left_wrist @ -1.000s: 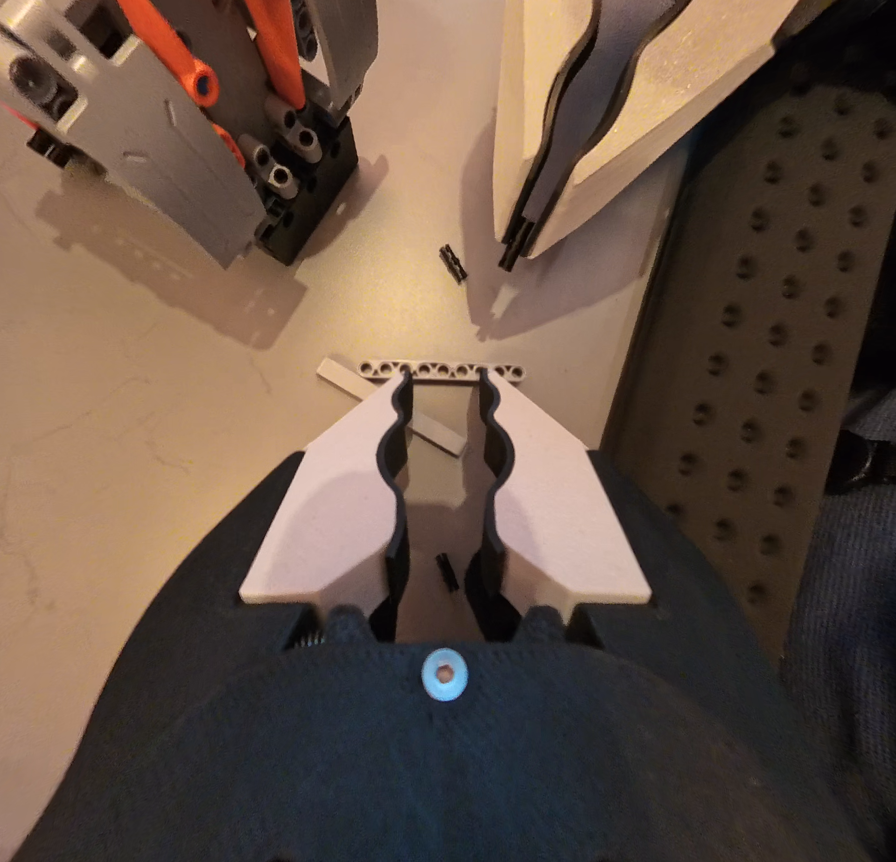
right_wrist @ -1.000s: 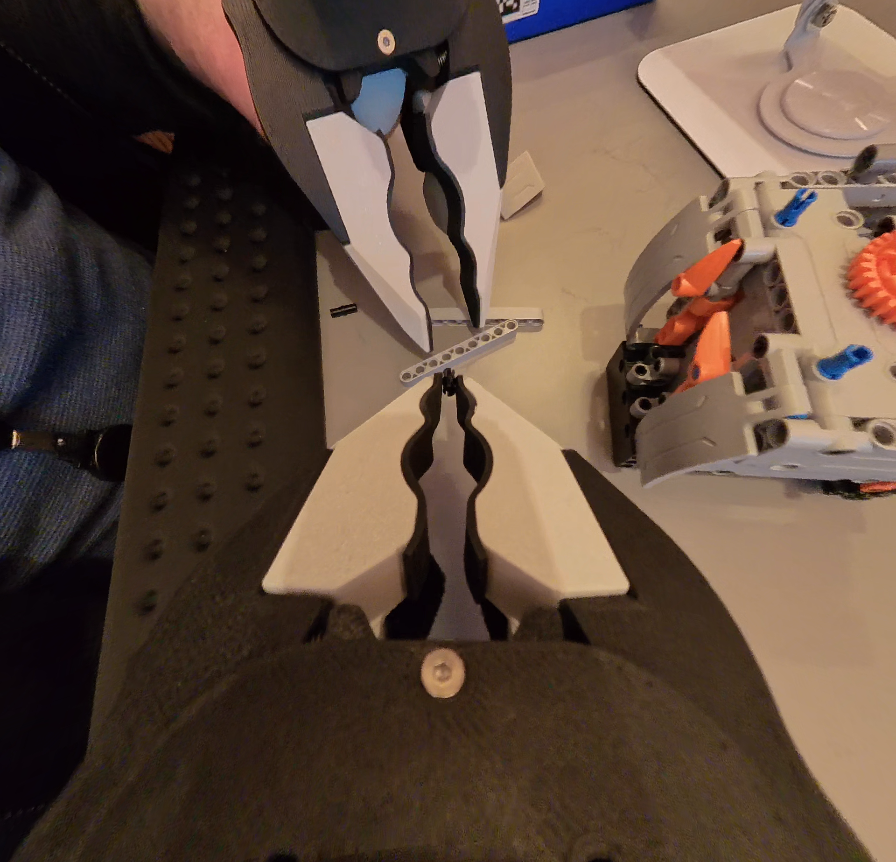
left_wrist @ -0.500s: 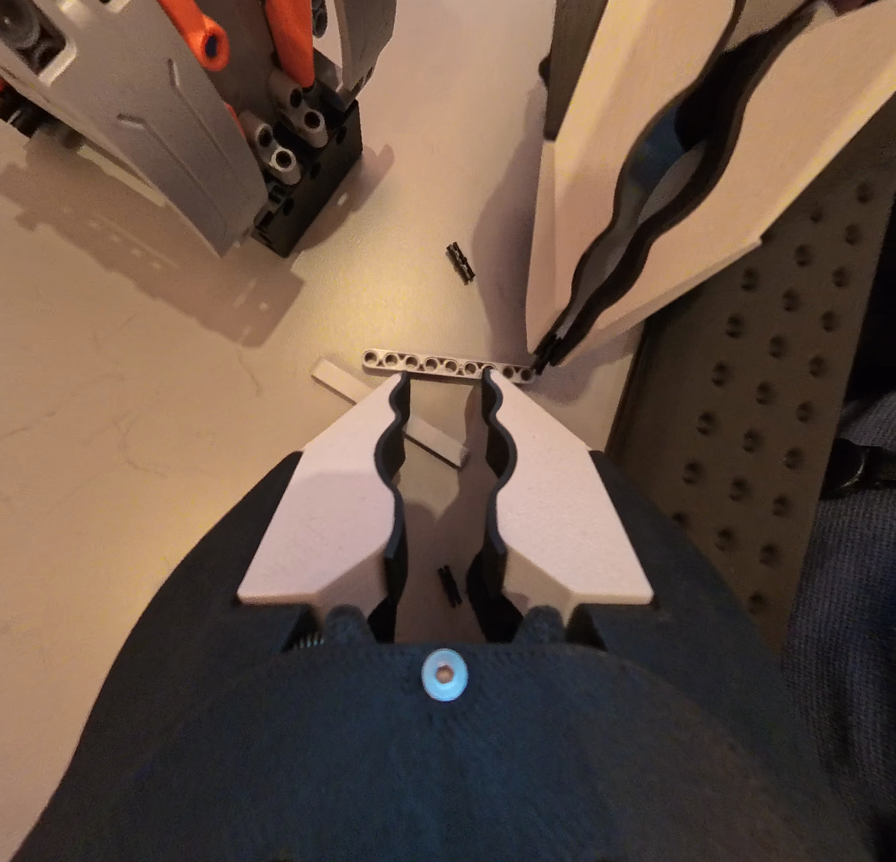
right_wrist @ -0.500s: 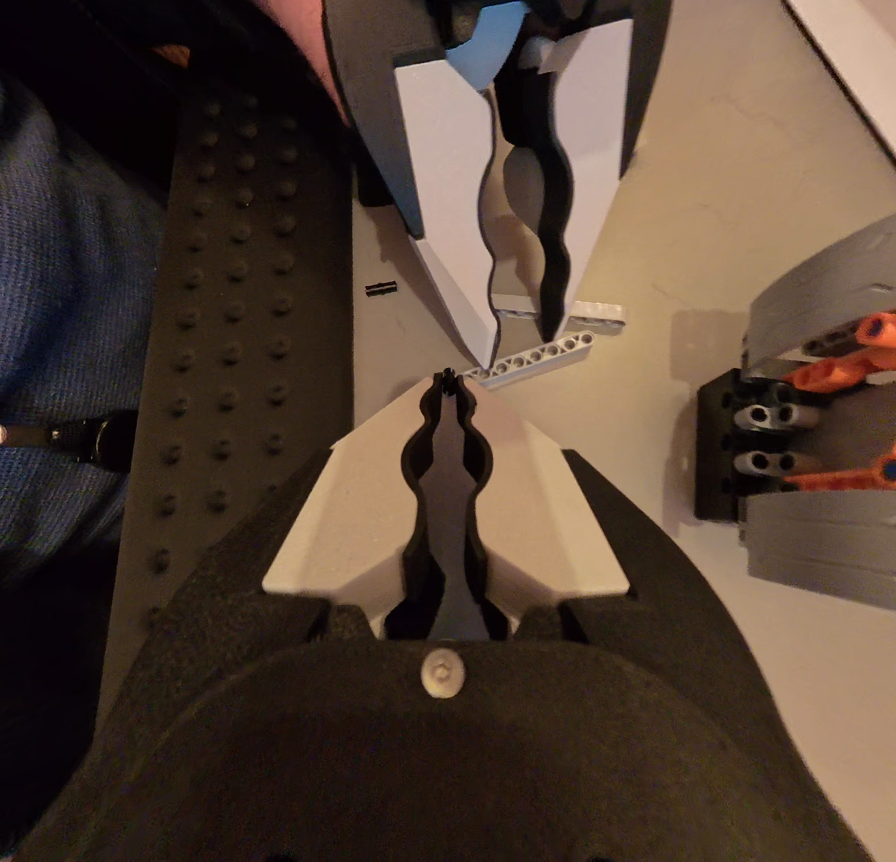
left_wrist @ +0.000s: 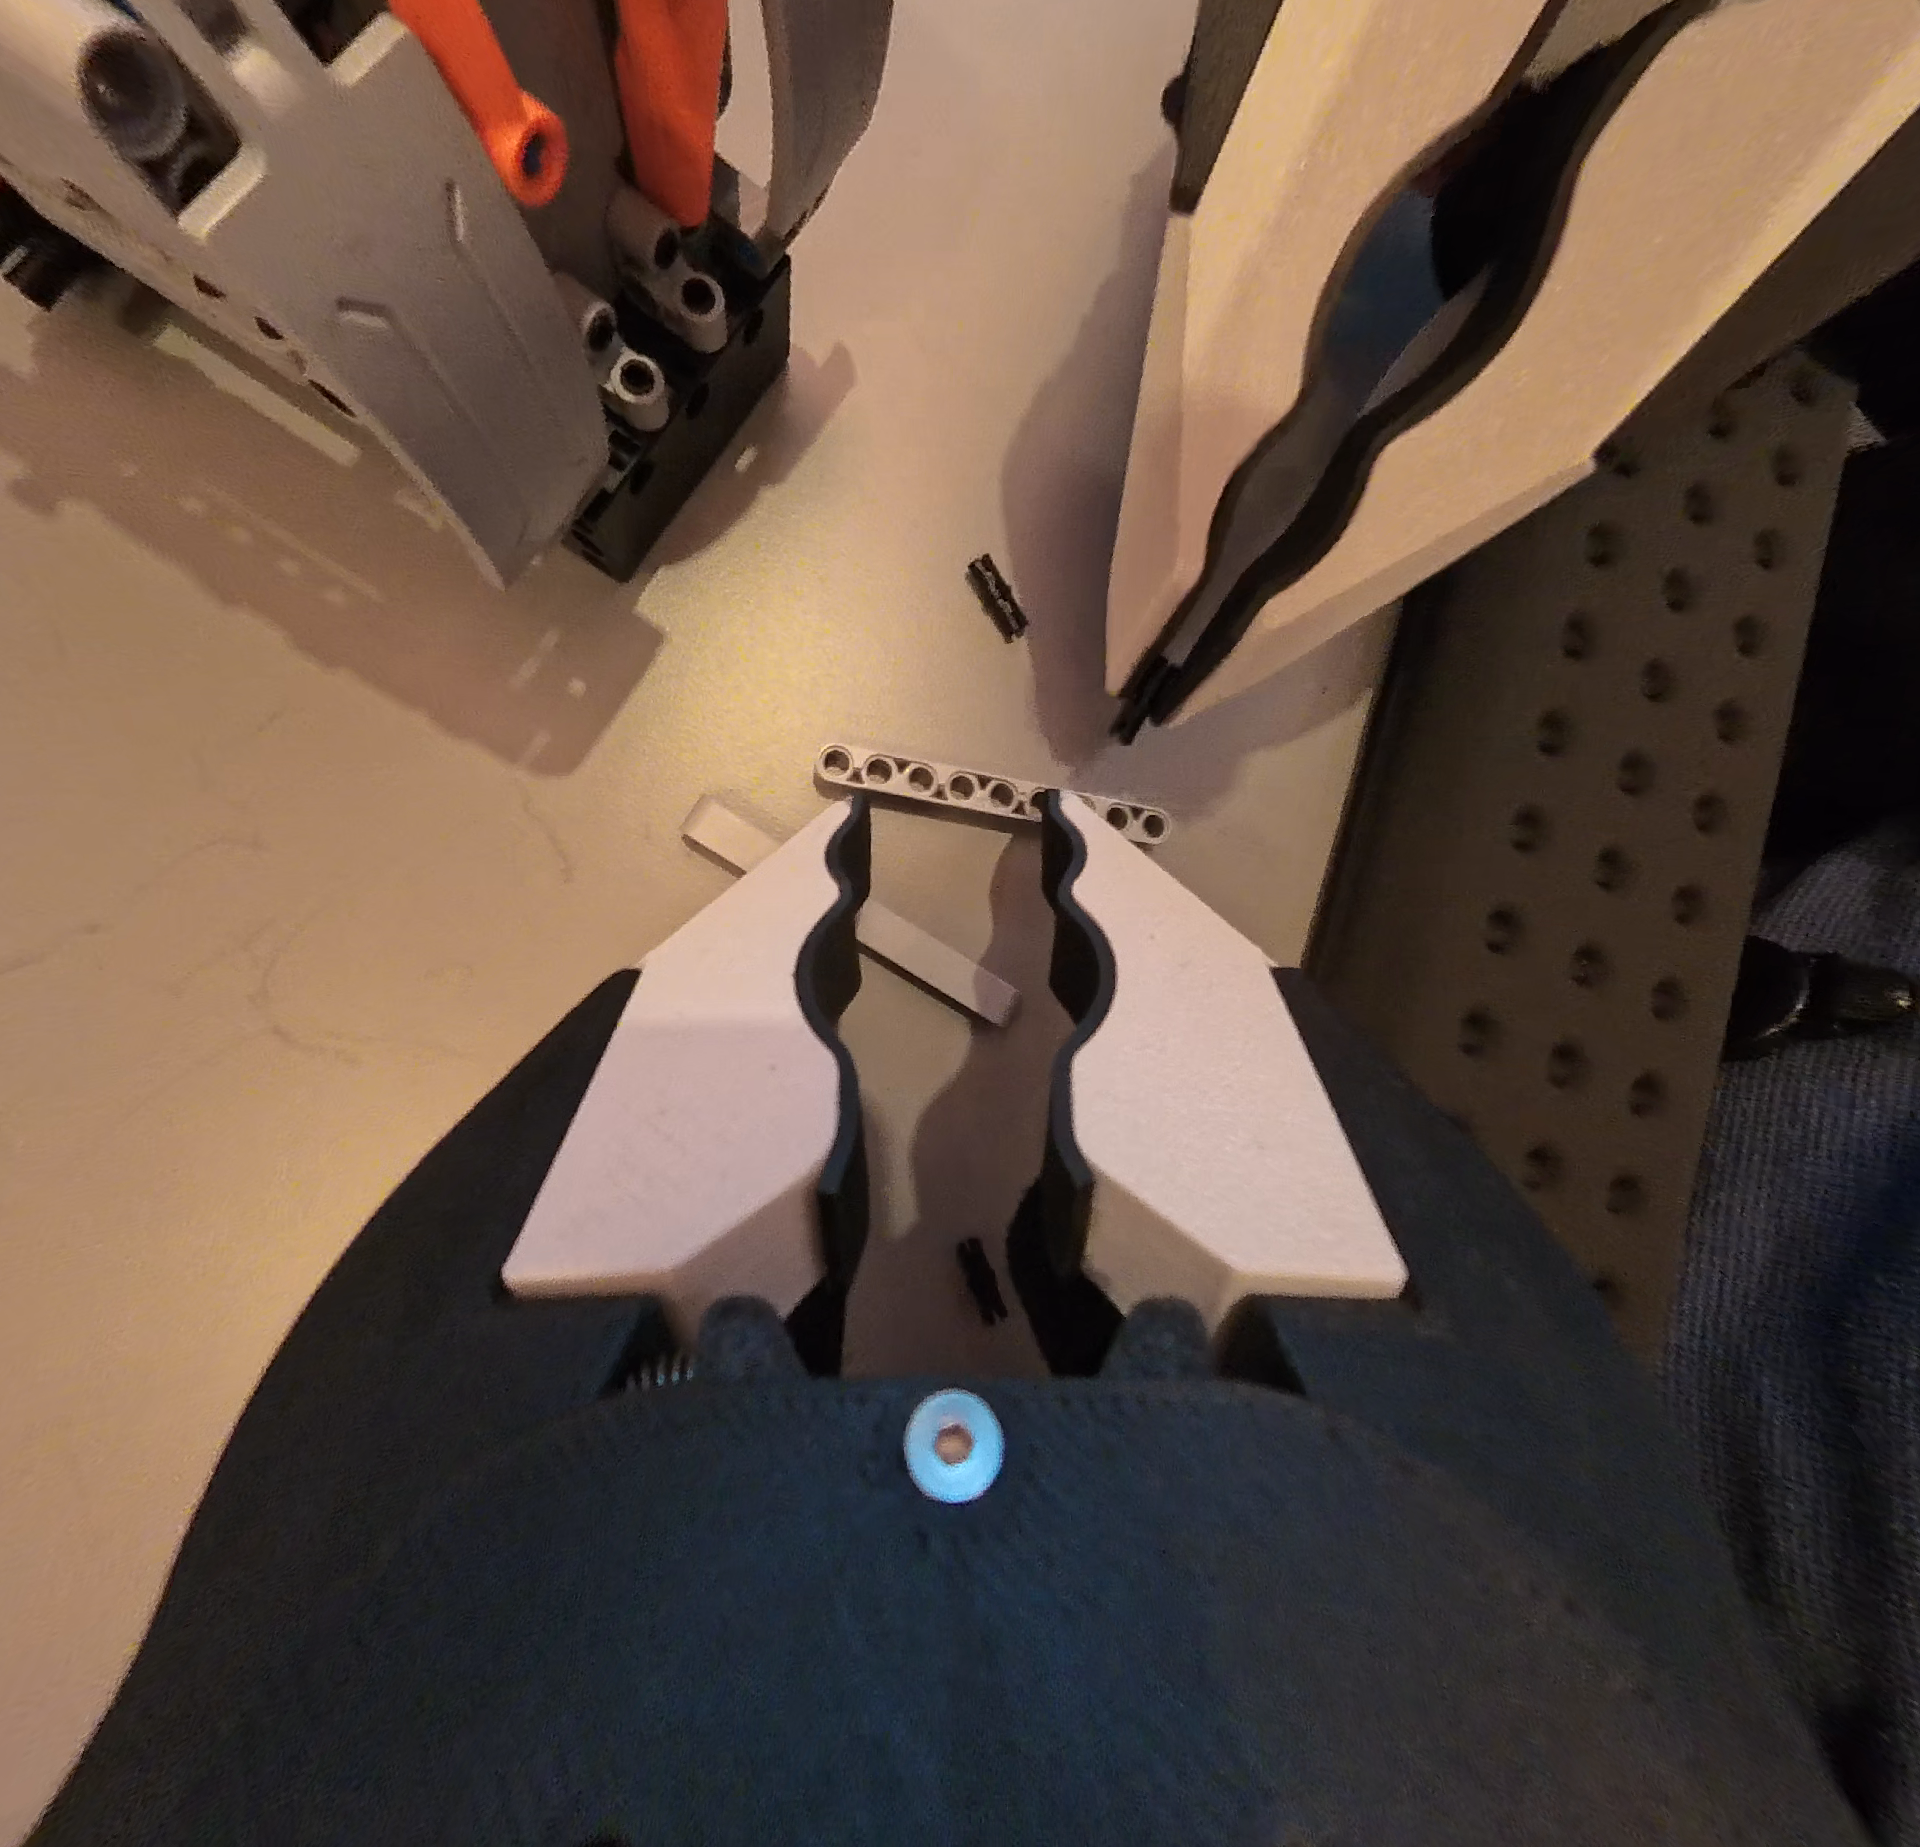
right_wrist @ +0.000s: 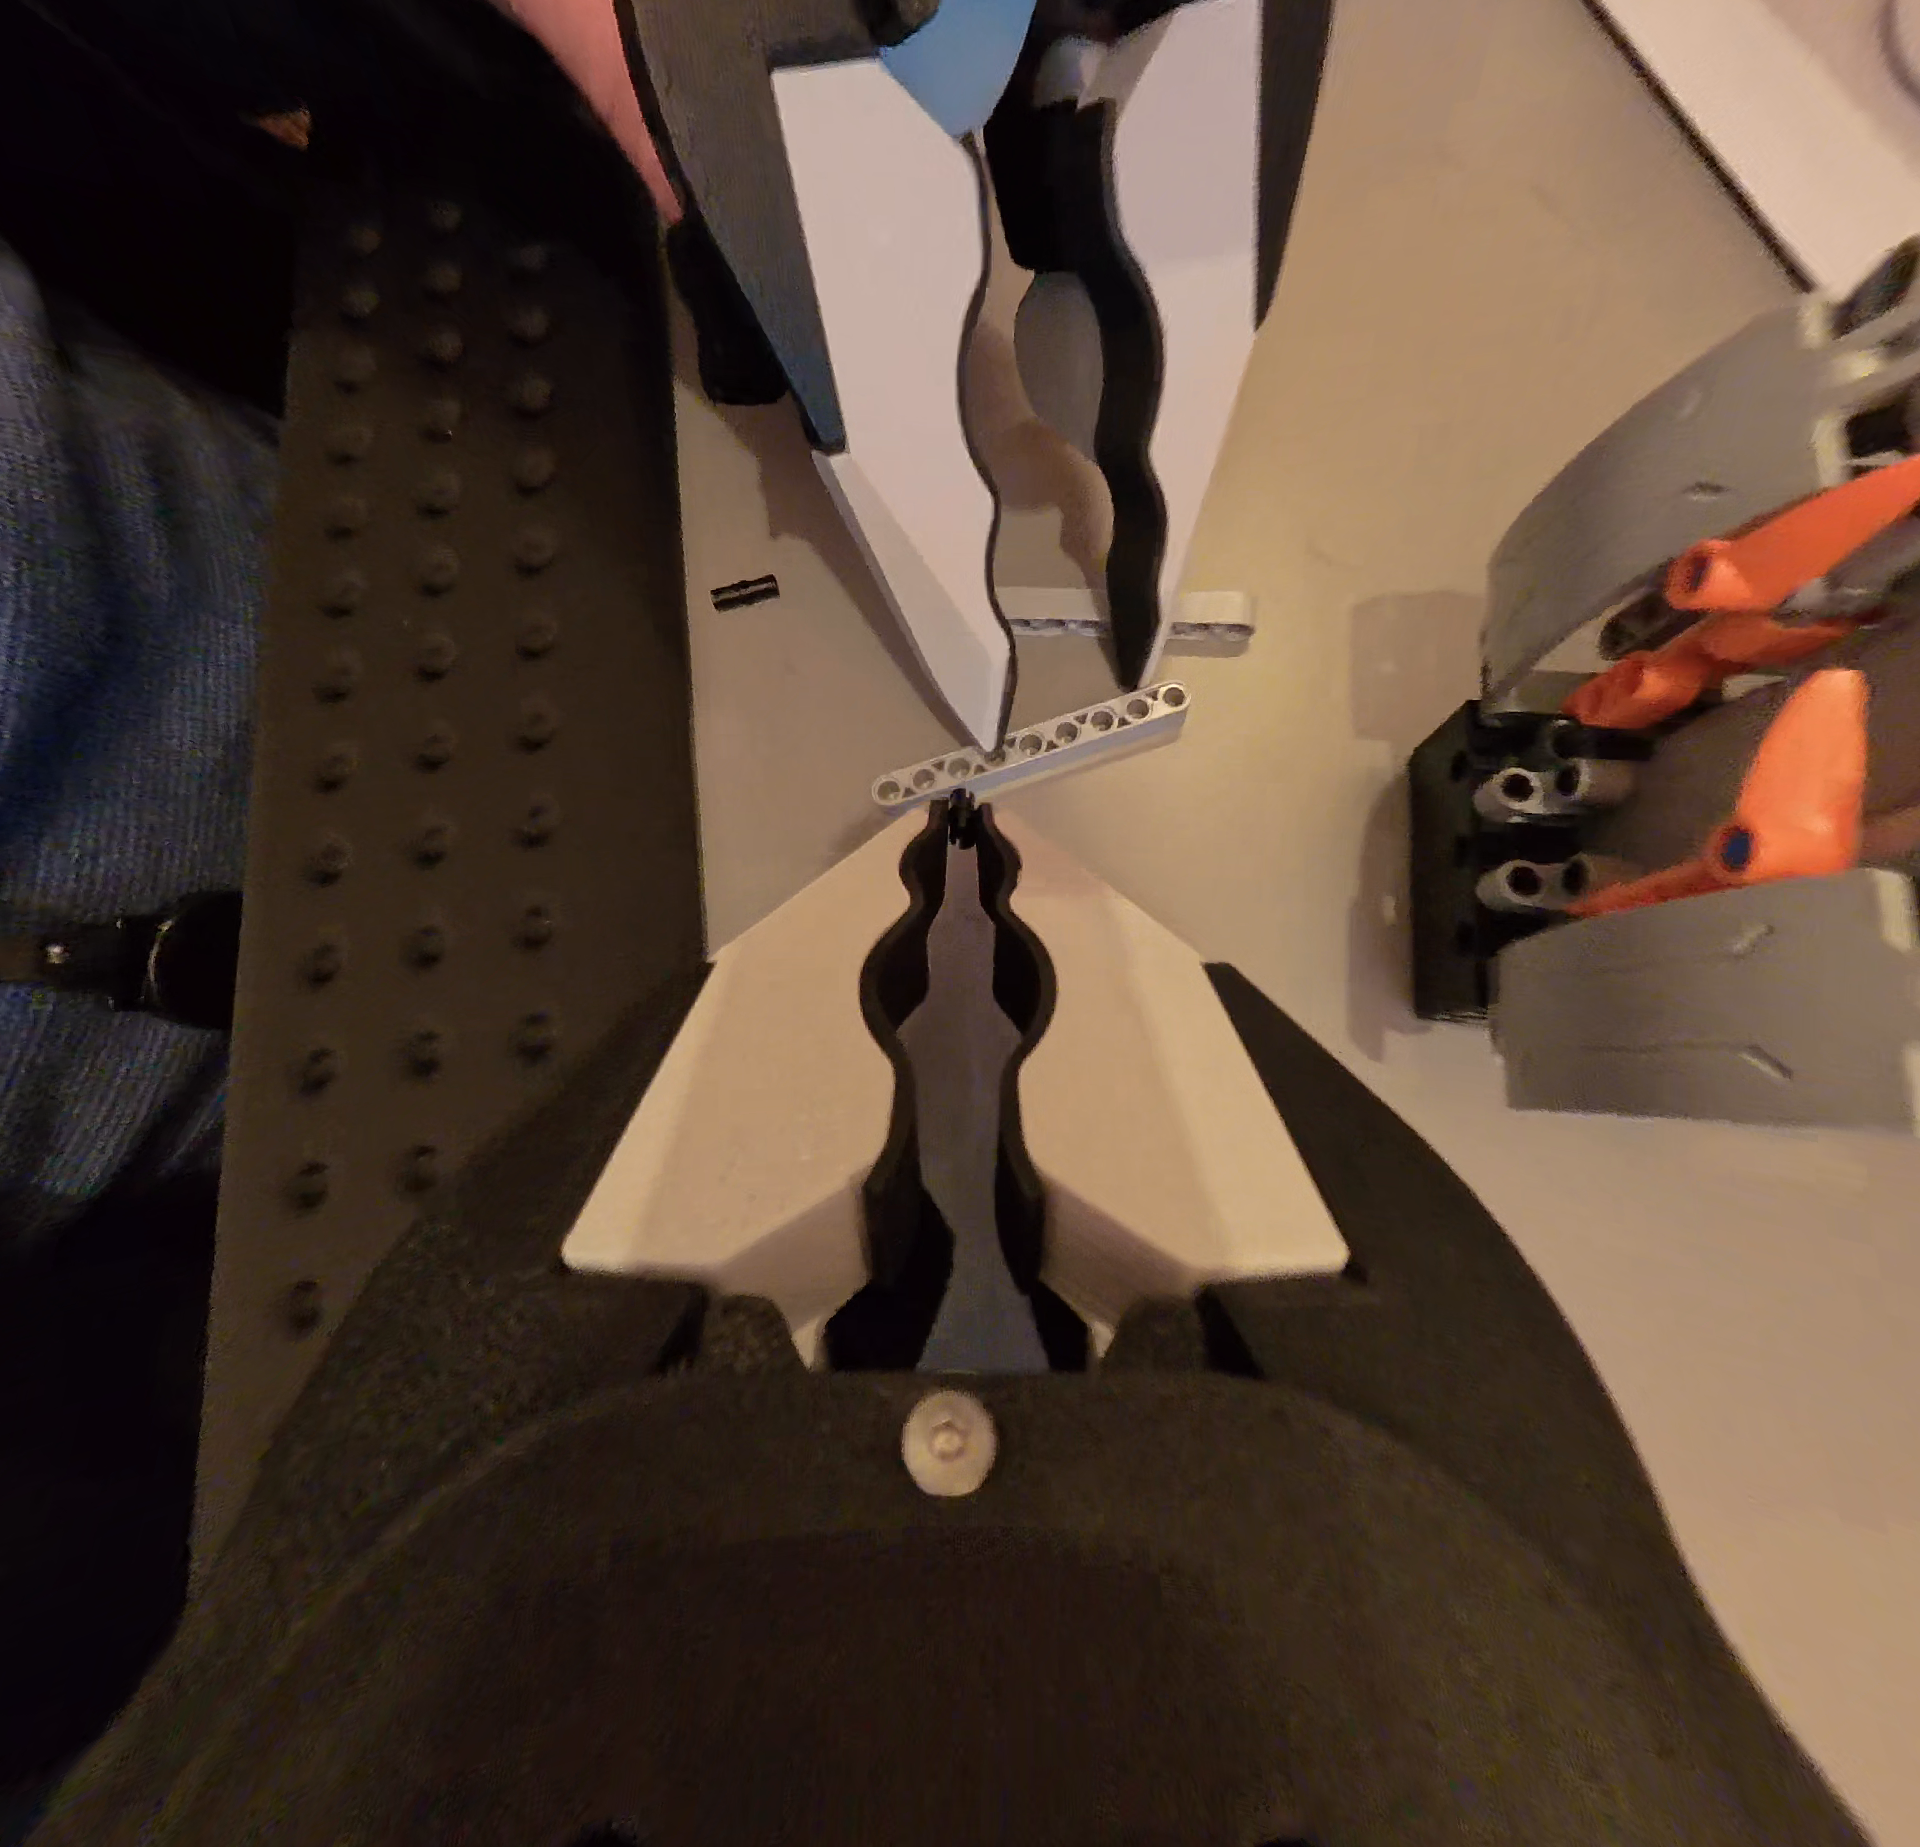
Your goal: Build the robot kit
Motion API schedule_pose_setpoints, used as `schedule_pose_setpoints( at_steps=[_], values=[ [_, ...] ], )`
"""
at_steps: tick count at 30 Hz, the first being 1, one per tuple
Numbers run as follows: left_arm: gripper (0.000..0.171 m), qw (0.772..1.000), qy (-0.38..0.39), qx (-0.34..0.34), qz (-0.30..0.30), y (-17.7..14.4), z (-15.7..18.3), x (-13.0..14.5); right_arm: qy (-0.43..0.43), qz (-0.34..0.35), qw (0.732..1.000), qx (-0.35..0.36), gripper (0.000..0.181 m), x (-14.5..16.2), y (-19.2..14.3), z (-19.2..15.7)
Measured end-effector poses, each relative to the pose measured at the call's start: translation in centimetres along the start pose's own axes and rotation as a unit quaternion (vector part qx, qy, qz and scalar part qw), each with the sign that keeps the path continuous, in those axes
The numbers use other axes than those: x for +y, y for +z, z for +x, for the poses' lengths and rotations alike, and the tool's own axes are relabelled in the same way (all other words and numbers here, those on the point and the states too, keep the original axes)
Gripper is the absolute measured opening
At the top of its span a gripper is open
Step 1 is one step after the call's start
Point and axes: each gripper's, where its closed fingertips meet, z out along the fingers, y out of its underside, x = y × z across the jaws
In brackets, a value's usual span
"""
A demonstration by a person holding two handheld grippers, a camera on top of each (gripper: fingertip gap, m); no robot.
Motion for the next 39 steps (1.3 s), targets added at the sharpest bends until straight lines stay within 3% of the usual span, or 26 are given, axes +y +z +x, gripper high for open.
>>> schedule_pose_setpoints(
  at_steps=[11, 20, 27, 39],
  values=[
    [0.029, 1.000, 0.003, 0.019, 0.008, 0.5, 0.5, -0.4, -0.031, -0.025, 0.998, -0.054, 0.003, -0.1, 2.5, -2.7],
    [0.022, 0.999, 0.034, 0.018, 0.002, 0.8, 1.2, -0.3, -0.007, 0.025, 1.000, -0.005, 0.002, -0.7, -0.9, -0.2],
    [0.031, 0.998, 0.032, 0.047, 0.013, 0.4, 2.7, -0.5, -0.012, -0.005, 1.000, 0.000, 0.002, 0.3, -0.5, 0.0],
    [0.026, 0.998, 0.065, -0.015, -0.009, 0.9, 2.8, 0.4, 0.002, 0.011, 1.000, 0.010, 0.002, 0.0, -0.7, 0.7]
  ],
)
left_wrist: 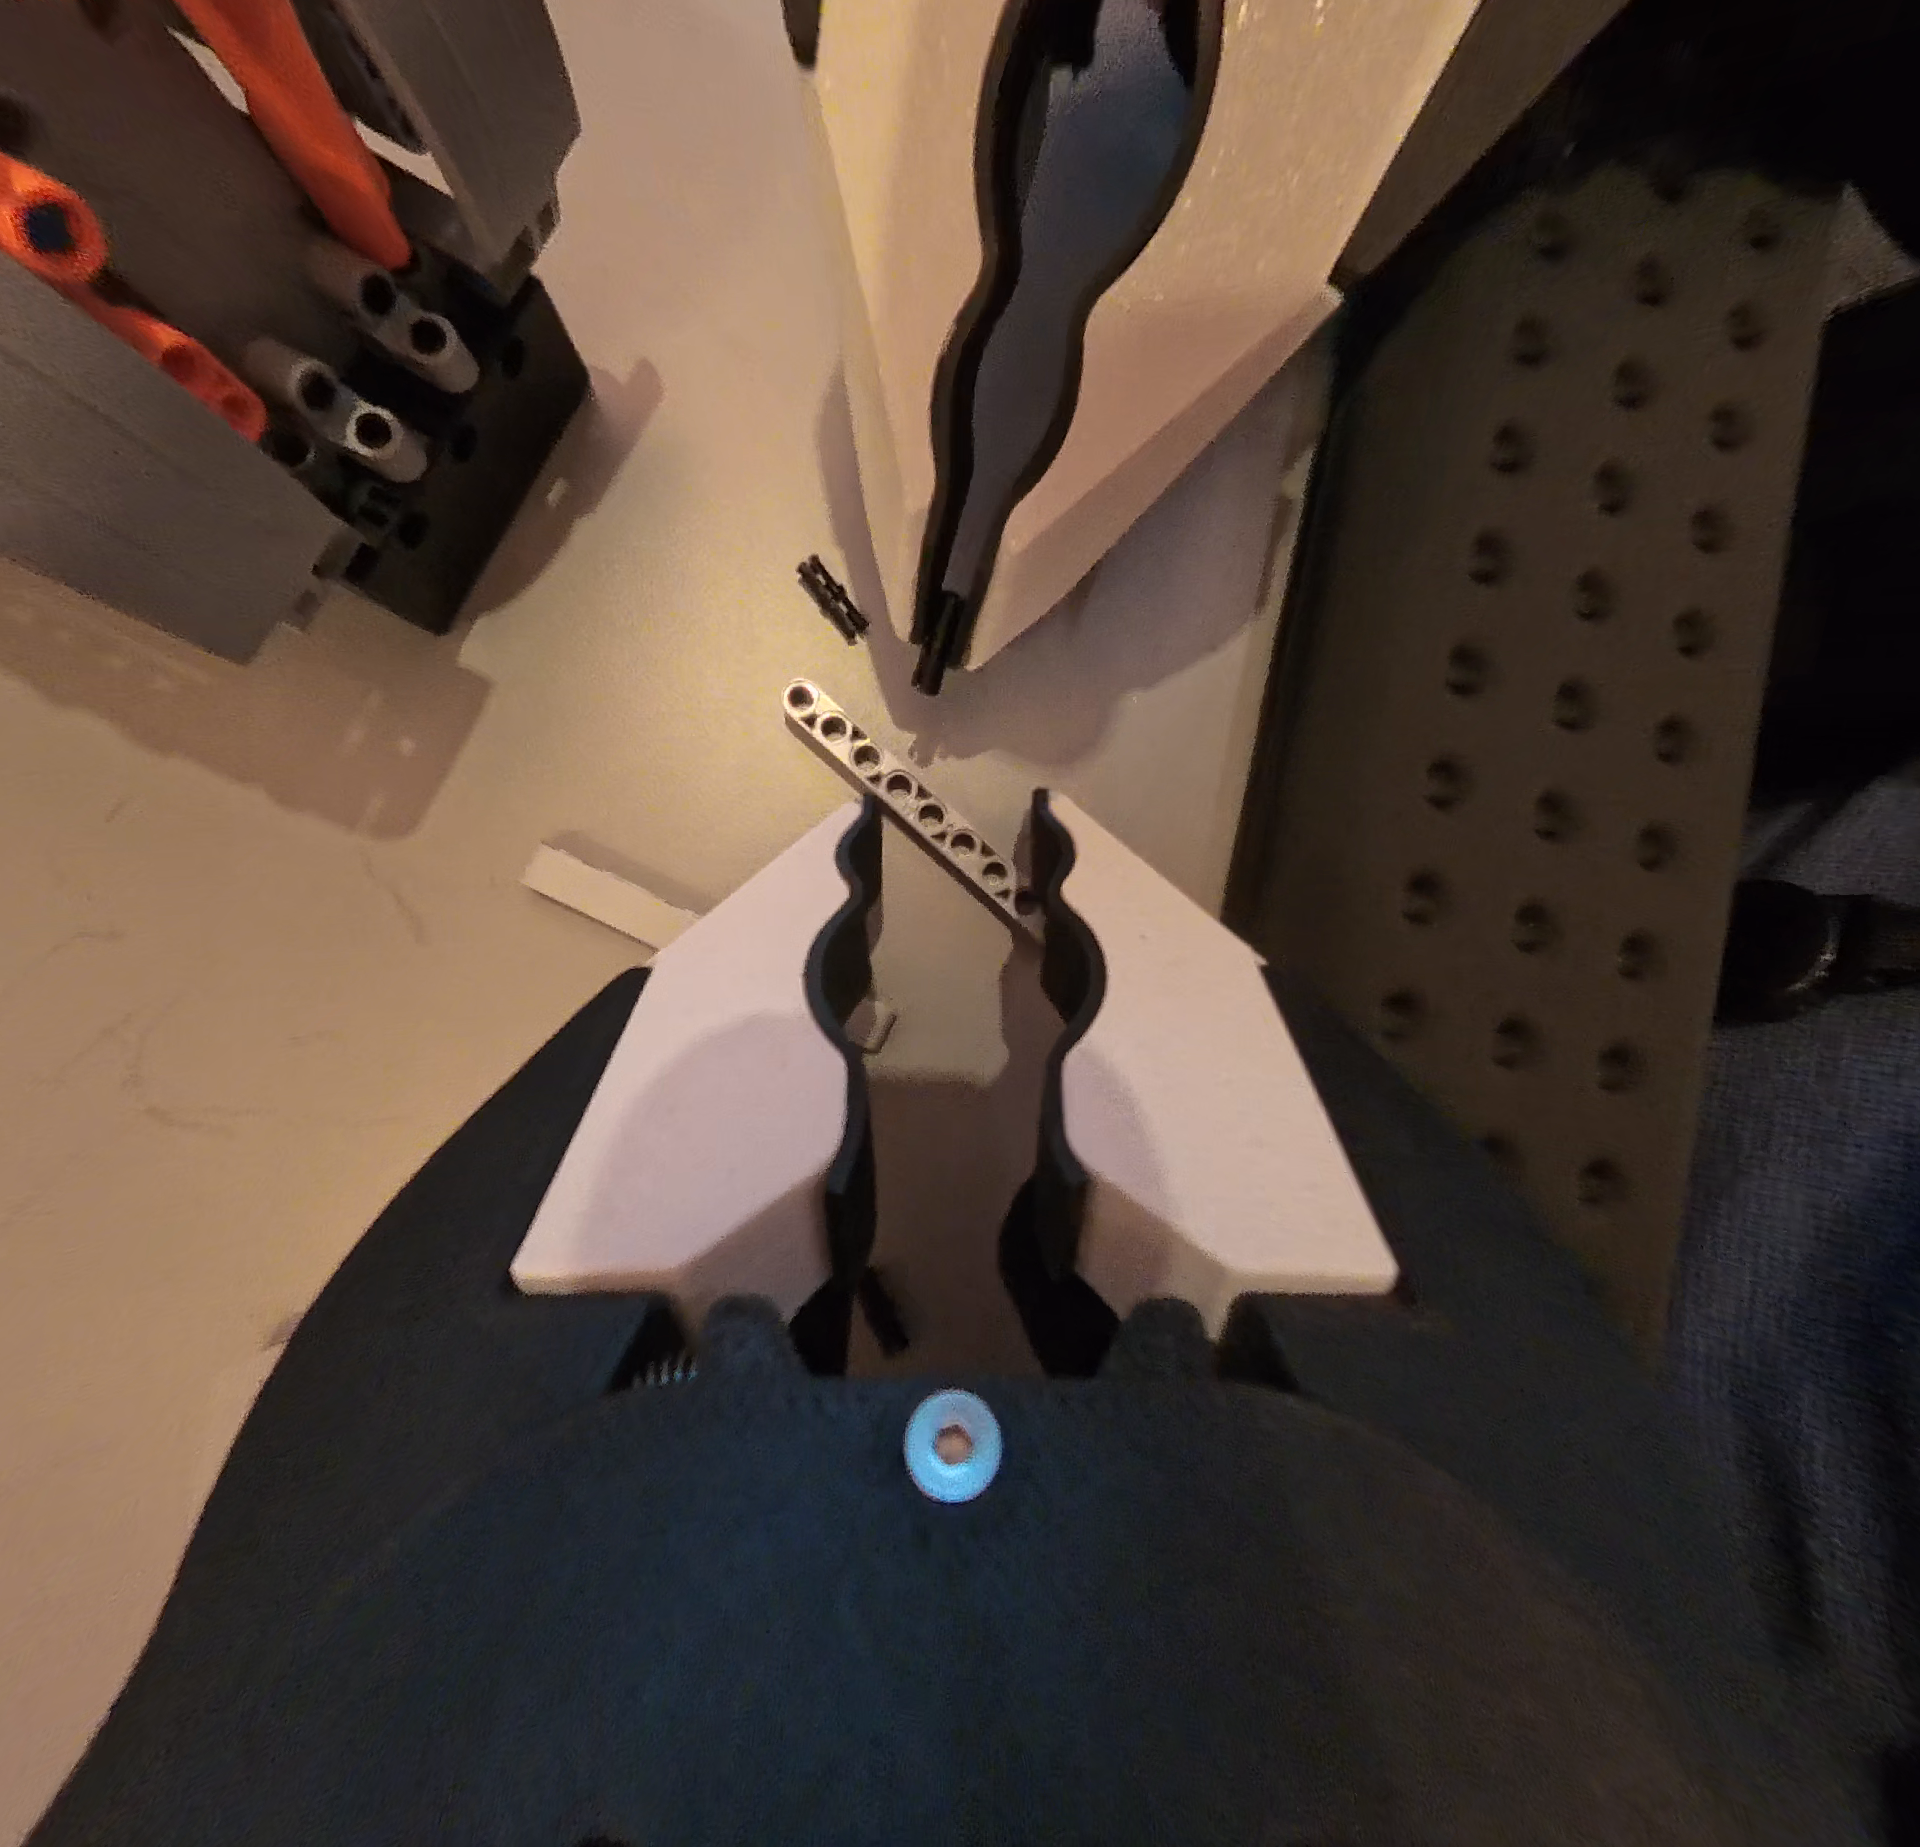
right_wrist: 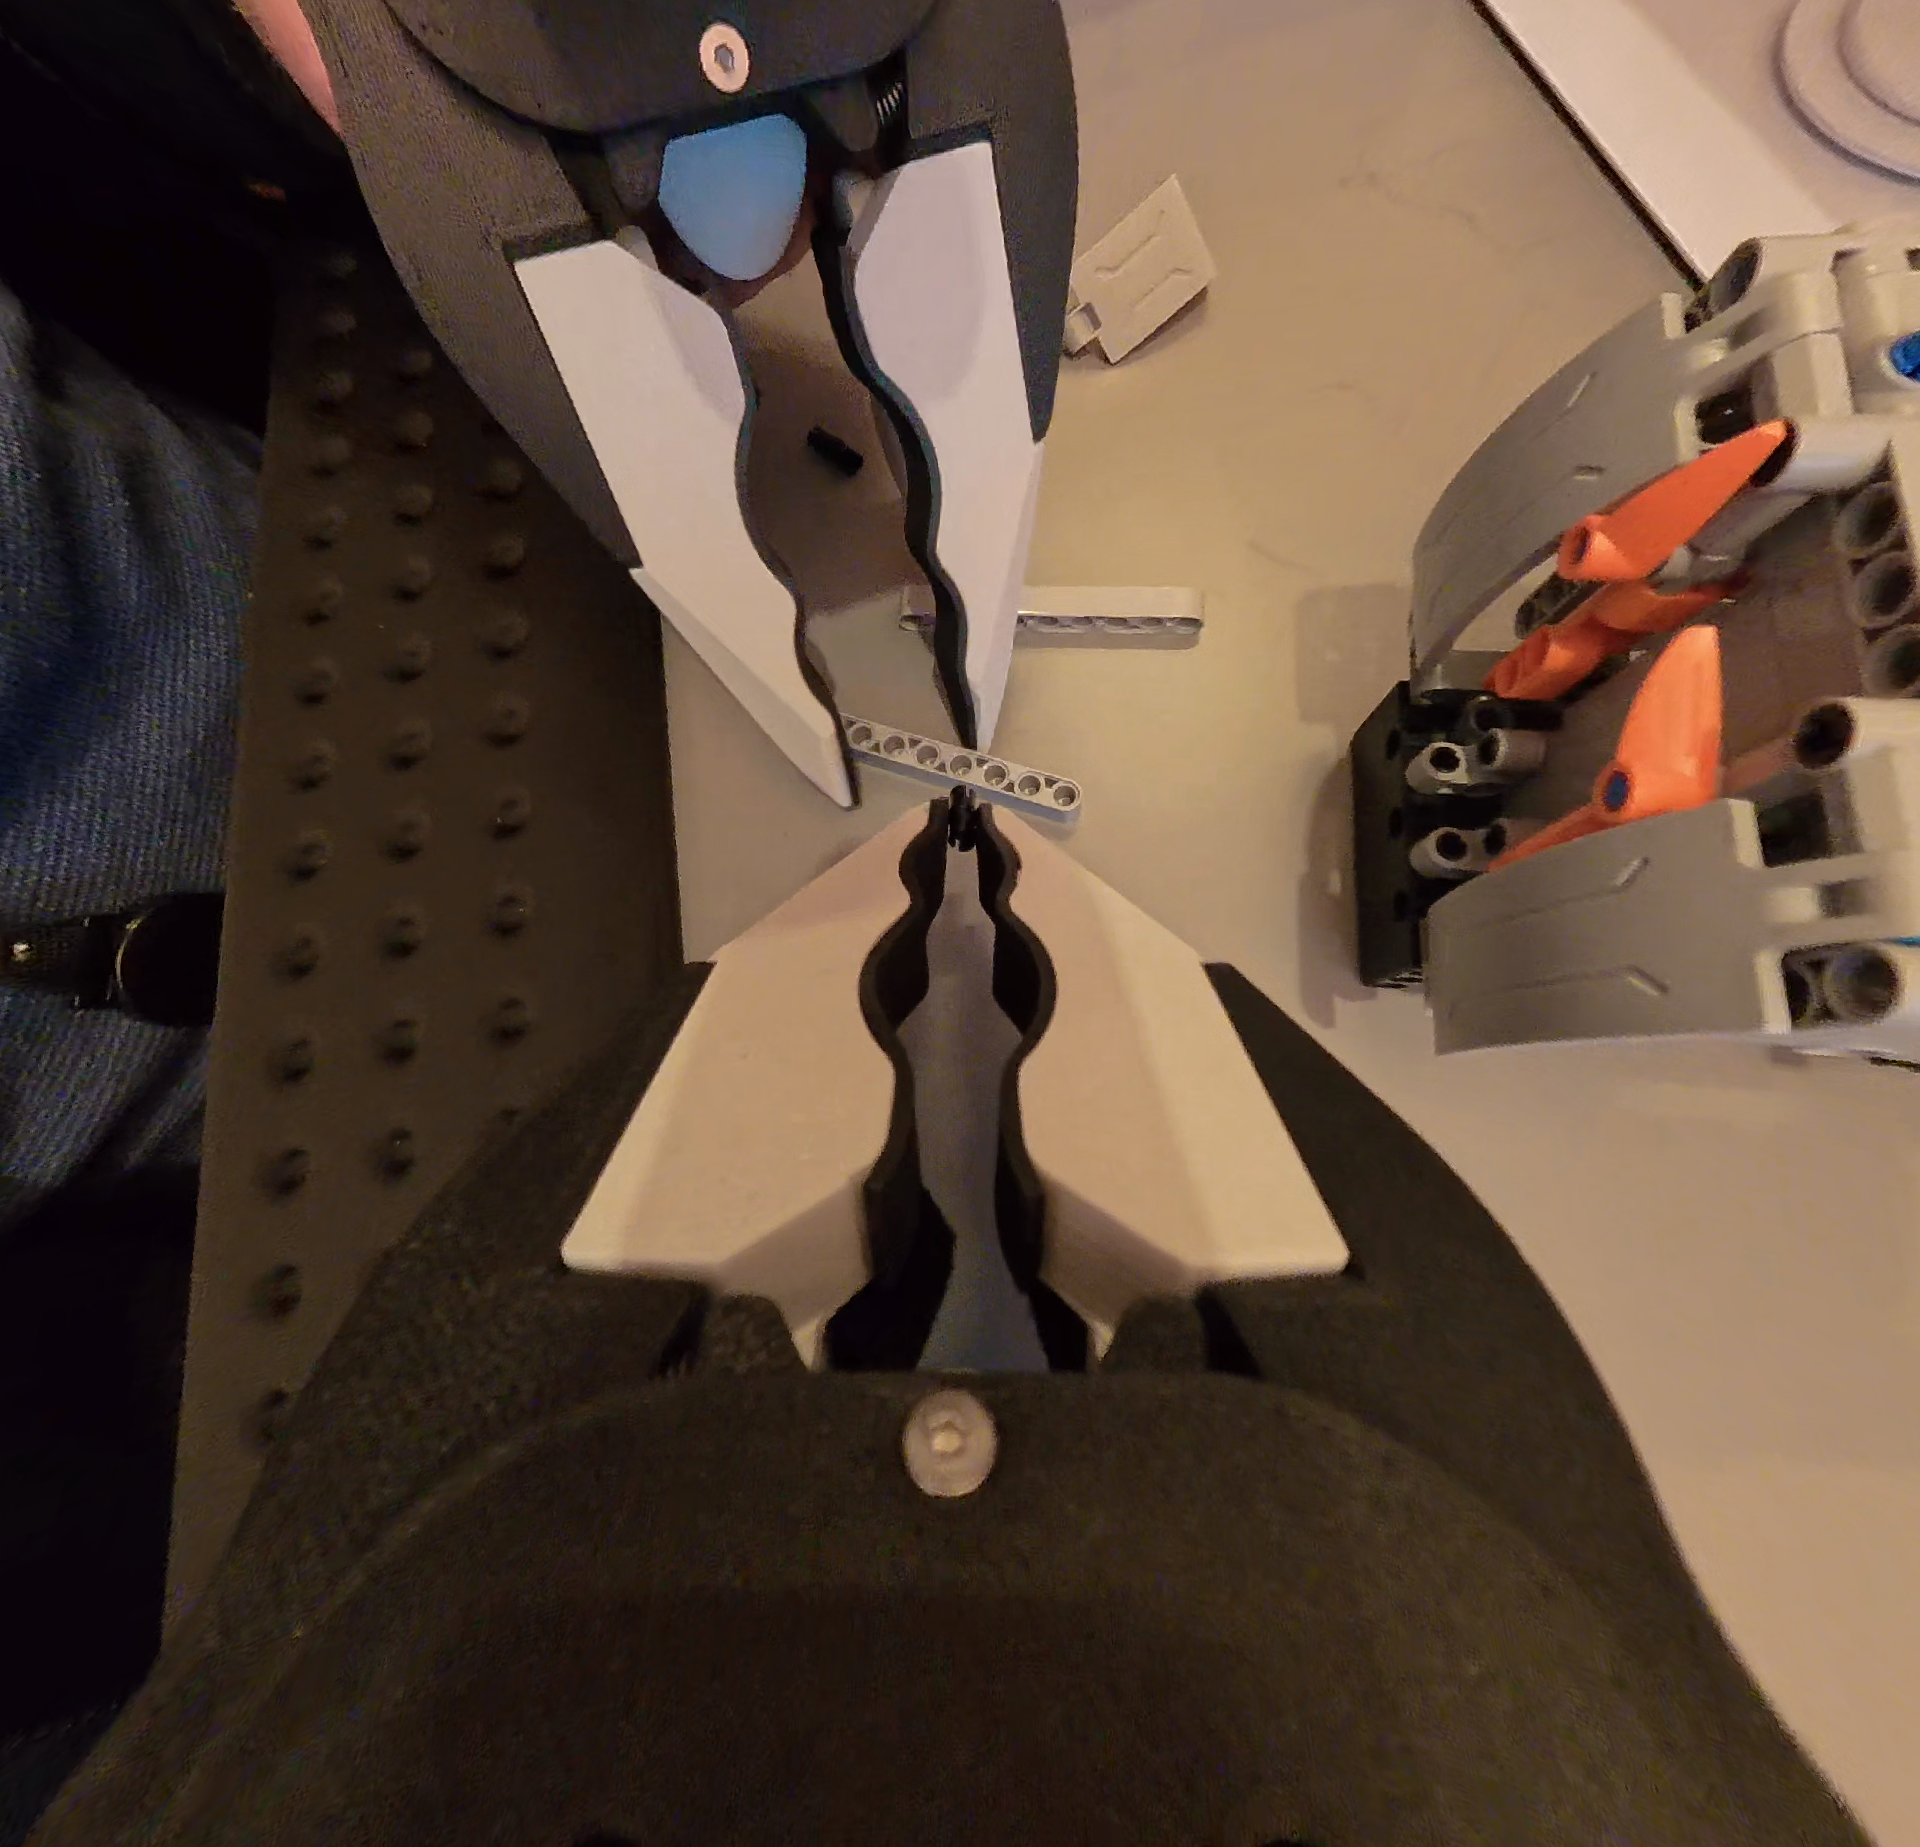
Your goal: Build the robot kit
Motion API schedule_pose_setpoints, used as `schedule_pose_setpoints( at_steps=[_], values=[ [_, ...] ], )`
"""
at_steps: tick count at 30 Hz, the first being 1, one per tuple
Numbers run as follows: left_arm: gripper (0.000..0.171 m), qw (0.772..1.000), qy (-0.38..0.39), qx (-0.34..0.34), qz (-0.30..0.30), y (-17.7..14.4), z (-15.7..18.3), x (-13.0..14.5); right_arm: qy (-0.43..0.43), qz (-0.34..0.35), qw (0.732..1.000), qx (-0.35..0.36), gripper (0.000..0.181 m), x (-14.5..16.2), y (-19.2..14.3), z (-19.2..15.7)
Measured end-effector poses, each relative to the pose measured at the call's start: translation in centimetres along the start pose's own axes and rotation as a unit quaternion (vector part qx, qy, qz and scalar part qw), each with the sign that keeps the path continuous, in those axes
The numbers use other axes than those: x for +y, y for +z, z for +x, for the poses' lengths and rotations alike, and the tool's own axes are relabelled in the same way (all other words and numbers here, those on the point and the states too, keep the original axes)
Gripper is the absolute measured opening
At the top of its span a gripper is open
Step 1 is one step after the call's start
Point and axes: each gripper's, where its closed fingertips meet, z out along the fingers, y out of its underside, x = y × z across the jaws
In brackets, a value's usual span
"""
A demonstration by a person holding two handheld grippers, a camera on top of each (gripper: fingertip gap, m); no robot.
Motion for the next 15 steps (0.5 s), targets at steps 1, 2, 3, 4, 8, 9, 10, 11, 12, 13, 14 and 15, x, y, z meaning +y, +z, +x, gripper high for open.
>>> schedule_pose_setpoints(
  at_steps=[1, 2, 3, 4, 8, 9, 10, 11, 12, 13, 14, 15],
  values=[
    [0.022, 1.000, 0.004, -0.005, 0.000, 0.10, -0.09, 0.05, -0.001, -0.001, 1.000, 0.001, 0.002, 0.04, 0.02, 0.01],
    [0.020, 1.000, 0.010, -0.005, -0.003, 0.12, -0.06, 0.09, -0.002, -0.001, 1.000, 0.002, 0.002, 0.04, 0.04, -0.01],
    [0.017, 1.000, 0.015, -0.008, -0.006, 0.10, -0.15, 0.17, -0.003, -0.001, 1.000, 0.003, 0.002, 0.01, 0.02, -0.01],
    [0.014, 1.000, 0.019, -0.009, -0.008, 0.08, -0.19, 0.22, -0.003, 0.000, 1.000, 0.004, 0.002, 0.00, 0.00, 0.05],
    [0.007, 0.999, 0.038, 0.002, -0.016, -0.05, 0.01, 0.51, 0.000, 0.006, 1.000, 0.009, 0.002, -0.11, -0.30, 0.29],
    [0.007, 0.999, 0.049, 0.005, -0.017, -0.06, 0.11, 0.57, 0.000, 0.006, 1.000, 0.010, 0.002, -0.08, -0.35, 0.37],
    [0.007, 0.998, 0.059, 0.006, -0.021, -0.11, 0.16, 0.68, 0.001, 0.007, 1.000, 0.012, 0.002, -0.08, -0.44, 0.44],
    [0.007, 0.998, 0.064, 0.006, -0.024, -0.18, 0.09, 0.75, 0.002, 0.009, 1.000, 0.013, 0.002, -0.12, -0.55, 0.52],
    [0.006, 0.997, 0.070, 0.009, -0.025, -0.21, 0.12, 0.81, 0.003, 0.011, 1.000, 0.014, 0.002, -0.16, -0.64, 0.59],
    [0.006, 0.996, 0.080, 0.014, -0.024, -0.21, 0.24, 0.82, 0.003, 0.012, 1.000, 0.016, 0.002, -0.18, -0.72, 0.65],
    [0.006, 0.996, 0.084, 0.015, -0.022, -0.20, 0.21, 0.84, 0.003, 0.013, 1.000, 0.017, 0.002, -0.18, -0.79, 0.68],
    [0.009, 0.996, 0.078, 0.022, -0.021, -0.21, 0.31, 0.83, 0.003, 0.013, 1.000, 0.018, 0.002, -0.17, -0.83, 0.71]
  ],
)
